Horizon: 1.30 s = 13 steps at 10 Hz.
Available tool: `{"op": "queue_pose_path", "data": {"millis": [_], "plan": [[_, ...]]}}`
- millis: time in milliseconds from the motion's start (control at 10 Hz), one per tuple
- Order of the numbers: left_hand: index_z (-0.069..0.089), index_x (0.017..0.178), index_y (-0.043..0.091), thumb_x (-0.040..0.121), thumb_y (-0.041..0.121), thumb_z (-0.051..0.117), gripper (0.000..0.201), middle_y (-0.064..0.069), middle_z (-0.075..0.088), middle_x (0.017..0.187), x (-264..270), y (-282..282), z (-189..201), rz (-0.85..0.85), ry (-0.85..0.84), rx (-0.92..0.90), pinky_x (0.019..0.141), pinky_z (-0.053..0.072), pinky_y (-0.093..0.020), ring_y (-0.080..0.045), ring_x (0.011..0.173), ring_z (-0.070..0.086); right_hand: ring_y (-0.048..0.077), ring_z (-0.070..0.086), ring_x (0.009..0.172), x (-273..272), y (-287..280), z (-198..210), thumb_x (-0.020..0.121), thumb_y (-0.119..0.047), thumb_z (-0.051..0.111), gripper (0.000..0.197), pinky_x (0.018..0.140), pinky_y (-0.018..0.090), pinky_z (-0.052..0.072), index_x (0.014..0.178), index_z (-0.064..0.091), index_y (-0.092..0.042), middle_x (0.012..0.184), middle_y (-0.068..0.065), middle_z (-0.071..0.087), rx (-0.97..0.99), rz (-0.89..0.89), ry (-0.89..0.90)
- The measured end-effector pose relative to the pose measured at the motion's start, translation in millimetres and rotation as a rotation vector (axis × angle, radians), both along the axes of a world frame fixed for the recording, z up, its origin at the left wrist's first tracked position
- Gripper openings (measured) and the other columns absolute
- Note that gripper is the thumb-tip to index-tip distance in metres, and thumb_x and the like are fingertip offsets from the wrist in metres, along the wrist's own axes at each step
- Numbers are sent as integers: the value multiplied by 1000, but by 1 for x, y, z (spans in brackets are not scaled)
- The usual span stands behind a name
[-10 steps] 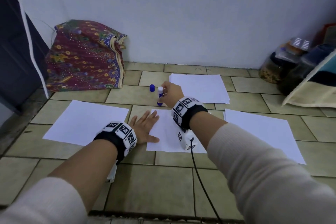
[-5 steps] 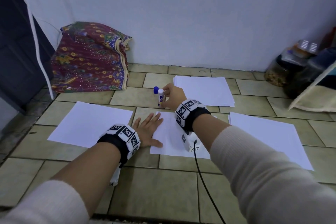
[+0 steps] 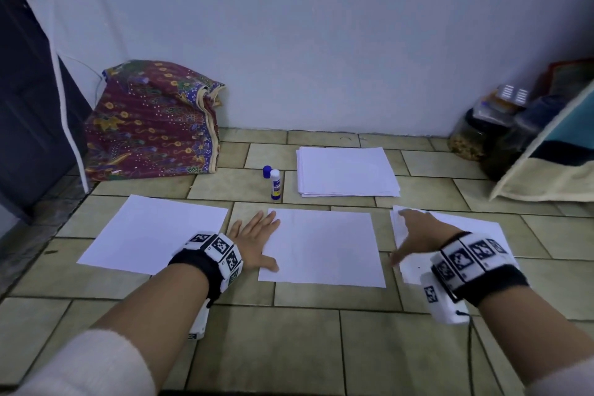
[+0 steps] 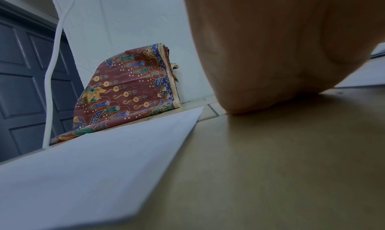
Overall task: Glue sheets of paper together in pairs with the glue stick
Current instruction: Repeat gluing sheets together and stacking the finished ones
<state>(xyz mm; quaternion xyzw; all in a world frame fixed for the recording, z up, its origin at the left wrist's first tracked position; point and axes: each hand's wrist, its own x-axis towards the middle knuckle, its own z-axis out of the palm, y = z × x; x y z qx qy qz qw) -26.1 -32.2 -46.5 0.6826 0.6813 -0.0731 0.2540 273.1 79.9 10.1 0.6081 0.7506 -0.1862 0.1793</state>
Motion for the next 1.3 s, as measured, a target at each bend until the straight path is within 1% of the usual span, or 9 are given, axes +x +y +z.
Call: {"op": "queue_pose_path", "data": {"millis": [100,400,600,700,800,900,1000,1200,1300], "plan": [[-13,151,25,31,77,17,135,10,-21,158,3,-1,5,-3,15,-15,115,-9,-35,-8,145,-18,32,-10,146,25,-8,-9,57,-55,84,137,115,49,17,150,-4,-8,159,11,-5,-33,-54,-143],[-18,150,21,39,79,28,134,9,-25,156,4,-1,9,-7,16,-72,116,-12,-42,-10,144,-23,25,-8,147,47,-17,-24,63,-47,83,133,118,43,15,150,-10,-7,158,8,-14,-48,-44,19],[-20,150,20,32,83,25,140,9,-27,156,4,-3,8,-17,16,-83,116,-14,-42,-10,143,-26,25,-10,147,53,-20,-22,70,-56,74,127,117,43,10,150,-12,-9,158,8,-17,-93,-36,68],[-19,150,21,33,84,25,140,10,-28,155,5,-4,9,-13,7,-85,116,-14,-43,-9,142,-27,26,4,147,50,-22,-18,80,-60,60,107,116,39,16,151,-2,-8,159,10,-4,-48,-61,109],[-19,150,21,33,86,25,141,10,-29,155,4,-4,9,-18,21,-84,116,-15,-43,-10,142,-27,23,31,137,46,-23,-17,79,-51,68,99,107,33,30,149,12,-9,153,8,24,33,-80,133],[-20,150,21,32,86,25,142,10,-30,155,4,-4,8,-28,34,-85,116,-15,-43,-10,142,-28,23,40,131,45,-24,-17,75,-47,74,99,102,33,36,147,17,-10,145,8,36,60,-90,85],[-20,150,21,32,87,24,142,9,-29,155,5,-5,8,-26,35,-76,116,-15,-43,-10,142,-28,23,41,131,44,-22,-17,79,-48,70,96,103,32,36,148,16,-10,148,6,34,76,-62,34],[-20,150,20,32,87,23,142,9,-30,155,5,-4,9,-29,44,-79,116,-14,-43,-11,142,-28,21,26,142,51,-18,-15,93,-42,55,78,112,31,24,152,9,-20,159,1,11,63,-31,-7],[-20,150,20,33,87,23,142,9,-30,155,5,-4,9,-31,46,-82,115,-14,-43,-11,142,-28,20,28,141,55,-17,-15,97,-33,49,62,111,29,23,151,20,-23,157,0,21,84,-38,35]]}}
